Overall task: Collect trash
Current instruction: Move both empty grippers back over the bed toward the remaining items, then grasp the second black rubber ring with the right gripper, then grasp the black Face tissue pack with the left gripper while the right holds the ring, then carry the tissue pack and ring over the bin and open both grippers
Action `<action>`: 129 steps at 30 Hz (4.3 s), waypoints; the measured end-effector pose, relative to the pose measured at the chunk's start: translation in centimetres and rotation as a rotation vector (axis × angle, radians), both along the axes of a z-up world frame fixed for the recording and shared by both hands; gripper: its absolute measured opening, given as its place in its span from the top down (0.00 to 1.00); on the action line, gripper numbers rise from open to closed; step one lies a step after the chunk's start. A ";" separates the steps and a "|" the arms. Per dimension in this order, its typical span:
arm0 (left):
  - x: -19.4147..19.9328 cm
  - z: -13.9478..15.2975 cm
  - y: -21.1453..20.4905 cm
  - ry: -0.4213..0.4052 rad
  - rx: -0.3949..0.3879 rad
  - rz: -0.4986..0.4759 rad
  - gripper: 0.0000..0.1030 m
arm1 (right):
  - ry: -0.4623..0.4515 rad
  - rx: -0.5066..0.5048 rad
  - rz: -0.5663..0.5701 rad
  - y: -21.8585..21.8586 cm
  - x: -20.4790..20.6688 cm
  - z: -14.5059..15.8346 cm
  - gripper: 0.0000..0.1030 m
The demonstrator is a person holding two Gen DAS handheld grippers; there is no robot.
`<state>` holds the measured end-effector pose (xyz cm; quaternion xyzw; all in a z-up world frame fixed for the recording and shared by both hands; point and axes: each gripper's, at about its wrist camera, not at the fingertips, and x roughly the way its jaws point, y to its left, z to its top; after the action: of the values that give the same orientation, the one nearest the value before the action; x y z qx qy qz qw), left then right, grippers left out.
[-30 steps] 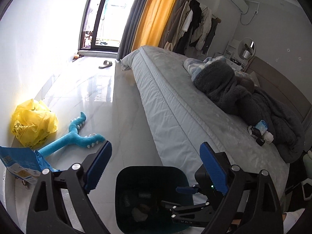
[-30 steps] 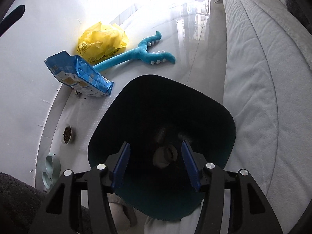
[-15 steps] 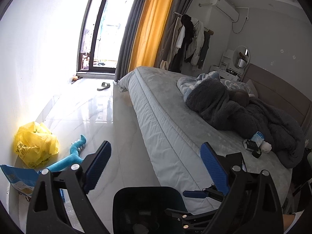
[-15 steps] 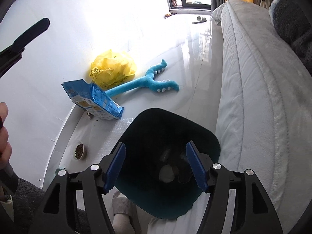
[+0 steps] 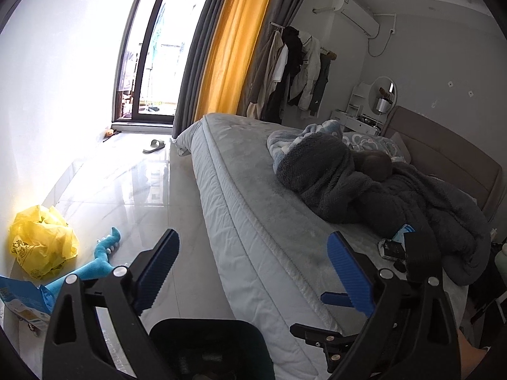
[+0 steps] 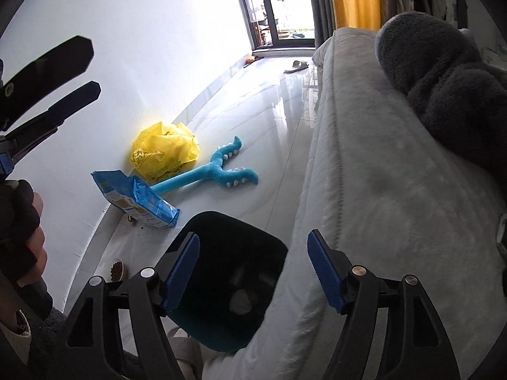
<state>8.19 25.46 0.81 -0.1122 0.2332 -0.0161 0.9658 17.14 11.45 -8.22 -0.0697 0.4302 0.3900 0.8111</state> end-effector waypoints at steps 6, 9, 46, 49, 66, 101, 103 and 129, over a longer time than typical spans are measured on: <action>1.4 -0.2 -2.3 0.006 0.006 -0.022 0.07 | -0.023 0.013 -0.105 -4.2 1.9 0.7 0.30; 2.1 -0.4 -3.4 0.014 0.008 -0.037 0.07 | -0.035 0.006 -0.158 -6.1 2.6 0.8 0.30; 10.7 -3.3 -16.9 0.074 0.045 -0.221 0.07 | -0.035 -0.099 -0.572 -23.0 8.6 -1.3 0.29; 11.4 -3.6 -17.6 0.079 0.046 -0.232 0.07 | -0.002 -0.090 -0.567 -23.6 8.8 -2.1 0.32; 14.9 -6.0 -23.0 0.136 0.047 -0.318 0.07 | 0.040 -0.049 -0.514 -26.1 9.1 -2.5 0.56; 19.4 -12.1 -33.6 0.362 0.151 -0.522 0.07 | 0.018 -0.035 -0.416 -35.0 7.4 -2.2 0.56; 19.7 -12.3 -33.8 0.369 0.156 -0.510 0.10 | 0.019 -0.035 -0.411 -35.2 7.3 -2.3 0.56; 12.9 -9.3 -26.7 0.318 0.094 -0.421 0.28 | -0.028 0.022 -0.413 -31.8 4.3 1.8 0.56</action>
<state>21.04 -1.21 -8.52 -0.0172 0.4006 -0.1880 0.8966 21.44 -20.32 -6.44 0.0237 0.4199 0.2190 0.8804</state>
